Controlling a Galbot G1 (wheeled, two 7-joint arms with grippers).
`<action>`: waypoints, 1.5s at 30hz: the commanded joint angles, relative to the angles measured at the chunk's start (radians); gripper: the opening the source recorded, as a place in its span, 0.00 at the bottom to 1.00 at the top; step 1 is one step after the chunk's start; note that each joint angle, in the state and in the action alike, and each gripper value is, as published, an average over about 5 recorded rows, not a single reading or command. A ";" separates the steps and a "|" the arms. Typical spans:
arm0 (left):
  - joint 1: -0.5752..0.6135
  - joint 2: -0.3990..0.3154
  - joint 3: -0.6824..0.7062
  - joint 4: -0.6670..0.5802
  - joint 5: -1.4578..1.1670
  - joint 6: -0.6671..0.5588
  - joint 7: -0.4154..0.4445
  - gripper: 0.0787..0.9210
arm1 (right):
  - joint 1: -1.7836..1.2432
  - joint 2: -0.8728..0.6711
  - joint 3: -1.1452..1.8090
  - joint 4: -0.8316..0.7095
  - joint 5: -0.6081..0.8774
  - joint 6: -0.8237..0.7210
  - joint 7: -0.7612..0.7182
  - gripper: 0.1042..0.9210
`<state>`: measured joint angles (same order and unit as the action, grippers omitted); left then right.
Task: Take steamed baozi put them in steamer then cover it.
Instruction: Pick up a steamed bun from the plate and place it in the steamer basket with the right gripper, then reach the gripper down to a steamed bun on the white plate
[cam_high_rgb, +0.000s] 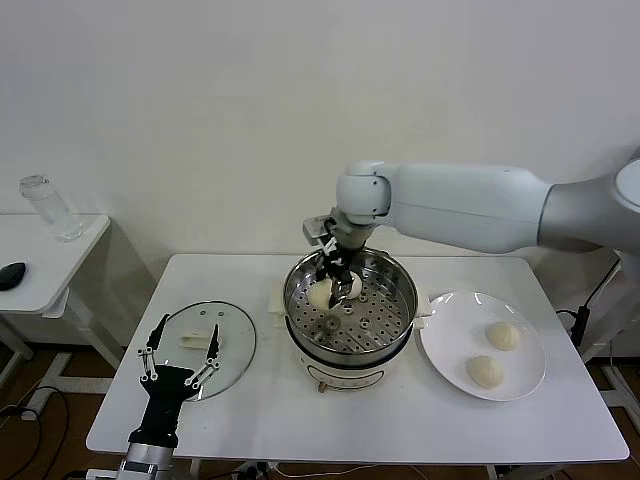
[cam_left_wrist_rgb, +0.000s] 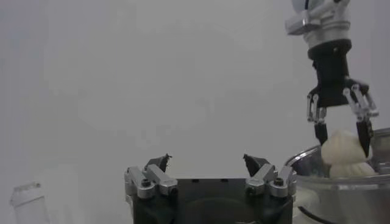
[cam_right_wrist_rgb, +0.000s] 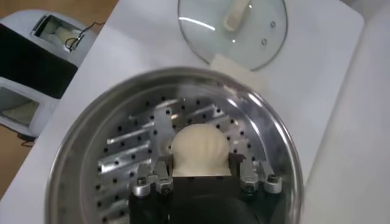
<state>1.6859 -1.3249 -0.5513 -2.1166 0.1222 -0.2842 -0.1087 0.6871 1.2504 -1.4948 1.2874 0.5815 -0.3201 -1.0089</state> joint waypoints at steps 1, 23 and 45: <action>-0.003 0.000 -0.003 0.001 0.000 -0.002 -0.001 0.88 | -0.039 0.053 -0.014 -0.010 0.005 -0.020 0.043 0.63; 0.004 -0.002 -0.029 -0.012 -0.008 -0.004 -0.006 0.88 | -0.022 -0.040 0.038 0.045 -0.040 -0.011 0.058 0.88; 0.001 0.008 -0.002 -0.002 0.001 -0.002 -0.003 0.88 | -0.081 -0.846 0.271 0.066 -0.345 0.278 -0.288 0.88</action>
<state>1.6873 -1.3174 -0.5556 -2.1251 0.1228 -0.2855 -0.1130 0.6632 0.6352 -1.2754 1.3666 0.3407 -0.1400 -1.2036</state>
